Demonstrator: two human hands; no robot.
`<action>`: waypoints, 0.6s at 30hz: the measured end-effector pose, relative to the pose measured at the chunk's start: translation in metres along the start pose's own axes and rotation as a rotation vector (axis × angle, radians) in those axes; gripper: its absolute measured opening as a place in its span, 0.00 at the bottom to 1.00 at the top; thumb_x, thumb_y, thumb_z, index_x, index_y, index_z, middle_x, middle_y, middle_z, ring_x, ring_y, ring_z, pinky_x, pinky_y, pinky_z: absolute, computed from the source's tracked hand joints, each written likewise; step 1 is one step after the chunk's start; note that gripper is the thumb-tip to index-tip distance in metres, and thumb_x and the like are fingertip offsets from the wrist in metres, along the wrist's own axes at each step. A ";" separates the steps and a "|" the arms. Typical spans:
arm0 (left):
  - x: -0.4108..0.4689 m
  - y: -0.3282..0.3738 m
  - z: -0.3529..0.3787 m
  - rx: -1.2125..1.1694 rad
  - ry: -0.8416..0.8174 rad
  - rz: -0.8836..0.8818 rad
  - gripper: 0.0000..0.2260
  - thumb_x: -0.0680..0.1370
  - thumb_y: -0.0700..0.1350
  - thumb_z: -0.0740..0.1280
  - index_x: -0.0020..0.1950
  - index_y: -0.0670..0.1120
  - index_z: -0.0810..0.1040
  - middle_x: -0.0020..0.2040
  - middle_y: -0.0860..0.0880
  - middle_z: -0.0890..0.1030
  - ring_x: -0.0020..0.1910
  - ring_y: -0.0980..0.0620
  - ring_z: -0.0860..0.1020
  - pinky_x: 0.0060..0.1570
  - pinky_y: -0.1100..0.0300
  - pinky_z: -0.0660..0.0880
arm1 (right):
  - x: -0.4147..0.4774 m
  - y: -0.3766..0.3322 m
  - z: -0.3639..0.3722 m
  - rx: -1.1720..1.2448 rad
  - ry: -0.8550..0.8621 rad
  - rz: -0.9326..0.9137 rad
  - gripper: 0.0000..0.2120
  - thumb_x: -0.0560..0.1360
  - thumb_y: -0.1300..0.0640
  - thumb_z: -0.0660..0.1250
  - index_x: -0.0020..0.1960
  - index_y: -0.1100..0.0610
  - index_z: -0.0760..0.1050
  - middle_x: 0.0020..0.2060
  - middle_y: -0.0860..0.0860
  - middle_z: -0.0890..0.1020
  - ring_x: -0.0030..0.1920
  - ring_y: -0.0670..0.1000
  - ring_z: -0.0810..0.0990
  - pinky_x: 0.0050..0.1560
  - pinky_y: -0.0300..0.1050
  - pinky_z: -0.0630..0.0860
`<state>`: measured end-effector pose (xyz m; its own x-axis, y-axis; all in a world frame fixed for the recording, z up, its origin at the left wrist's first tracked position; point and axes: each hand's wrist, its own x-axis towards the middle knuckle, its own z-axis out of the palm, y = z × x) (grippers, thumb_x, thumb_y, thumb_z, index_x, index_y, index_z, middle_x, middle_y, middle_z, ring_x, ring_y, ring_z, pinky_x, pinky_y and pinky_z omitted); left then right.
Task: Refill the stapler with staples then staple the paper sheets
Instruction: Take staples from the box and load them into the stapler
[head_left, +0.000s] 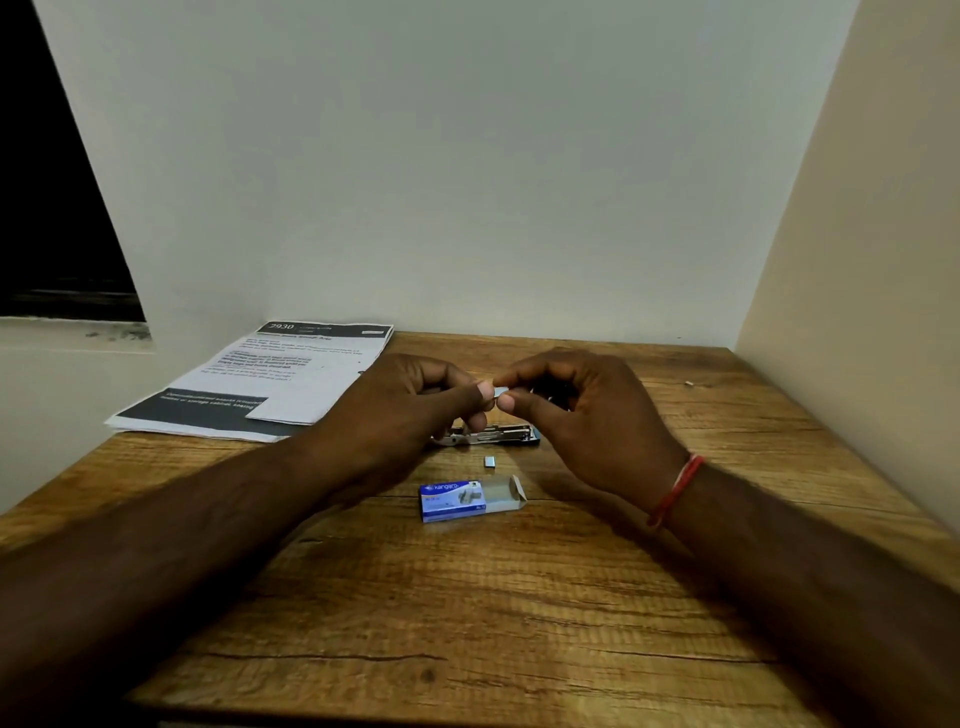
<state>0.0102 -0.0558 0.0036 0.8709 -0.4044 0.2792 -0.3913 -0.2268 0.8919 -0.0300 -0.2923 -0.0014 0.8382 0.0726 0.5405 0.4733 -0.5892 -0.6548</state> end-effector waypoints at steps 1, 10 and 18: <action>0.000 0.000 0.000 0.007 0.003 0.007 0.15 0.85 0.55 0.74 0.45 0.48 0.91 0.40 0.53 0.90 0.30 0.64 0.75 0.39 0.61 0.70 | 0.000 0.001 0.001 0.004 -0.001 0.003 0.07 0.80 0.52 0.79 0.56 0.42 0.90 0.47 0.39 0.90 0.49 0.45 0.87 0.48 0.43 0.84; 0.011 -0.009 -0.017 0.385 0.156 0.141 0.08 0.79 0.56 0.81 0.52 0.57 0.86 0.46 0.56 0.88 0.33 0.61 0.77 0.36 0.68 0.73 | 0.007 0.010 0.007 -0.207 -0.045 0.088 0.03 0.82 0.53 0.77 0.50 0.46 0.87 0.45 0.39 0.86 0.47 0.42 0.82 0.43 0.36 0.73; 0.010 -0.024 -0.018 0.461 0.000 0.165 0.19 0.74 0.51 0.85 0.62 0.67 0.86 0.55 0.67 0.88 0.52 0.61 0.87 0.47 0.62 0.83 | 0.006 0.008 0.024 -0.401 -0.086 0.070 0.03 0.83 0.51 0.75 0.51 0.45 0.86 0.46 0.40 0.83 0.45 0.41 0.78 0.41 0.37 0.71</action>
<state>0.0333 -0.0383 -0.0086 0.7860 -0.4682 0.4037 -0.6152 -0.5281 0.5853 -0.0144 -0.2769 -0.0157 0.8923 0.0781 0.4446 0.2855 -0.8606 -0.4217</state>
